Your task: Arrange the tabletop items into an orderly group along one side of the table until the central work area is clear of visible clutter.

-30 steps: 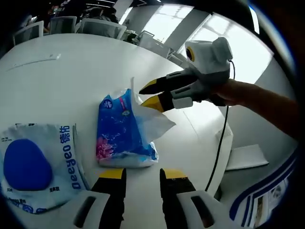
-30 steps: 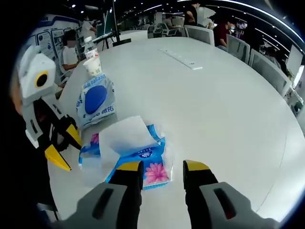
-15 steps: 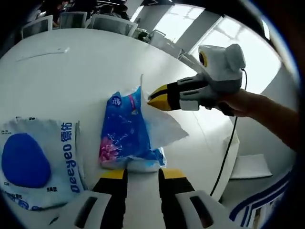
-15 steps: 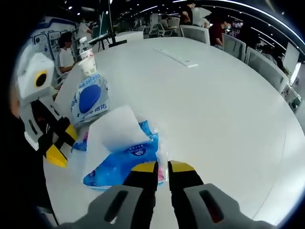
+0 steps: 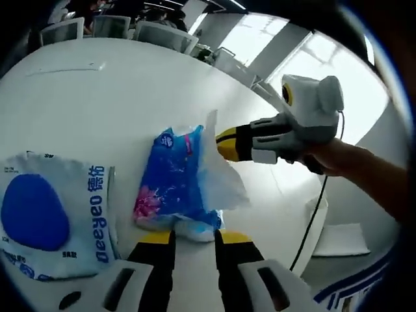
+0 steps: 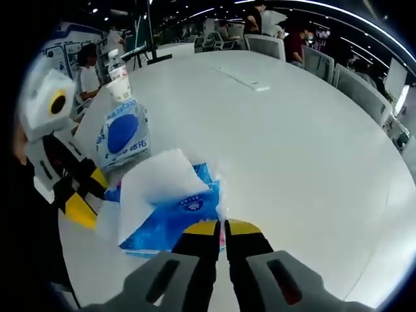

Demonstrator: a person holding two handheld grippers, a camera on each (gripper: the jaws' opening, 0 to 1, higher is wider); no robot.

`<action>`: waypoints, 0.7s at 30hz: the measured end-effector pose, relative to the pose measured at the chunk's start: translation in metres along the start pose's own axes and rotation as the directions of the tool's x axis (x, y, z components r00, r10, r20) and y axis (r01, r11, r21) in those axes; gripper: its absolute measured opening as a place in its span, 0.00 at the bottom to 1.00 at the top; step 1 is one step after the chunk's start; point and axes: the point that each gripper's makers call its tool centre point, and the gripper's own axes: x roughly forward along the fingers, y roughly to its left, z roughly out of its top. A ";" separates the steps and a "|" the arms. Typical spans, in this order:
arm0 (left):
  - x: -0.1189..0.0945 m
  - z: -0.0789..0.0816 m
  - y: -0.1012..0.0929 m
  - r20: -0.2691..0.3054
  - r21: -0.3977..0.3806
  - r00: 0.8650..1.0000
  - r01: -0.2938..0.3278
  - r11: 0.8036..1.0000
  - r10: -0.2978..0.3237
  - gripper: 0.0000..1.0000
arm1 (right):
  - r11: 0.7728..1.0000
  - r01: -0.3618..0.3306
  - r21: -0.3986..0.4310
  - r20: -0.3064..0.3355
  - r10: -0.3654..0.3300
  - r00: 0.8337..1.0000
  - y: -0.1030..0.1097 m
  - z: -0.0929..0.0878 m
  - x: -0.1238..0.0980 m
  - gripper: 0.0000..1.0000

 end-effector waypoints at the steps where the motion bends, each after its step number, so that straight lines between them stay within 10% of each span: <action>1: 0.000 0.000 0.000 0.001 -0.005 1.000 0.002 1.000 -0.002 0.16 | 1.000 0.000 0.000 0.000 0.000 1.000 0.000 0.000 0.000 0.00; 21: -0.015 0.002 0.002 -0.024 0.085 0.999 0.036 0.996 -0.034 0.00 | 0.999 0.022 0.045 0.040 -0.024 0.999 0.008 -0.002 -0.020 0.00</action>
